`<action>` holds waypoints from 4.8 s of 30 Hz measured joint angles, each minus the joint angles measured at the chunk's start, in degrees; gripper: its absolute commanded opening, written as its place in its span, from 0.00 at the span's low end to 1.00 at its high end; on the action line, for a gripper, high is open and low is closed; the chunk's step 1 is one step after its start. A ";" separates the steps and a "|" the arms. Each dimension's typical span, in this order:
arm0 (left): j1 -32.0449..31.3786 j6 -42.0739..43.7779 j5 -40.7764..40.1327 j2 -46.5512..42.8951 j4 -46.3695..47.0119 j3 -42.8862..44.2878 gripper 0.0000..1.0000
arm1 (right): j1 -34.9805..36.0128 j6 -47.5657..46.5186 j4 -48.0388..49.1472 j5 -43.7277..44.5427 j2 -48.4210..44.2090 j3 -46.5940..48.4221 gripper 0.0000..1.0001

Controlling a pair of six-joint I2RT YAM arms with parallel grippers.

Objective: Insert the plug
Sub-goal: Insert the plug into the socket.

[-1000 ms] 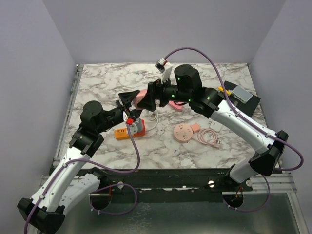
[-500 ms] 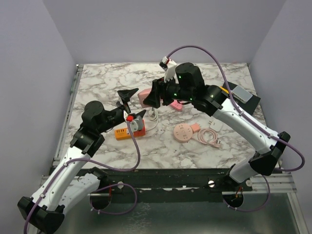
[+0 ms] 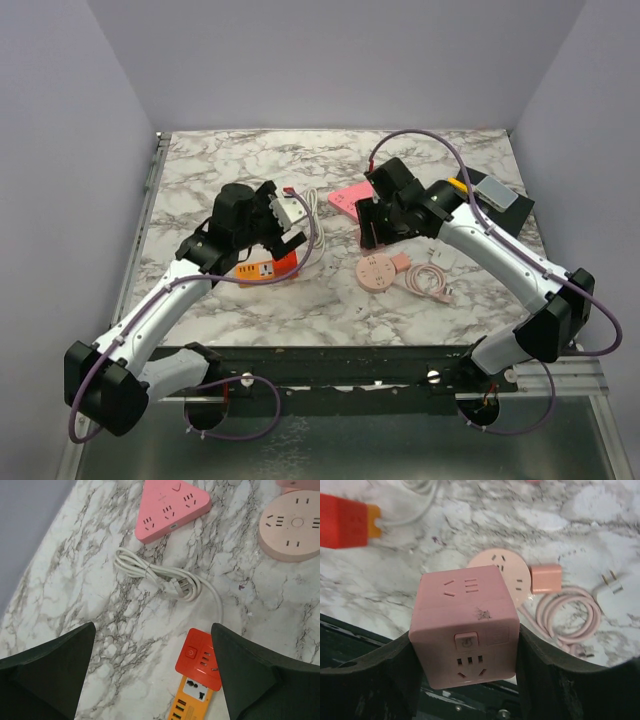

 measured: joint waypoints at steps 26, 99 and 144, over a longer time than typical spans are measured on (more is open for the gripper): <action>1.75 -6.93 -4.26 4.46 -11.56 6.51 0.99 | 0.00 -0.24 -4.26 5.05 0.52 -8.72 0.01; 1.75 -4.83 -4.17 4.48 -14.97 5.22 0.99 | 0.00 -1.70 0.63 2.56 8.37 -15.58 0.01; 1.75 -4.63 -3.98 4.50 -16.79 8.22 0.99 | 4.52 -0.76 3.34 5.11 12.90 -19.54 1.00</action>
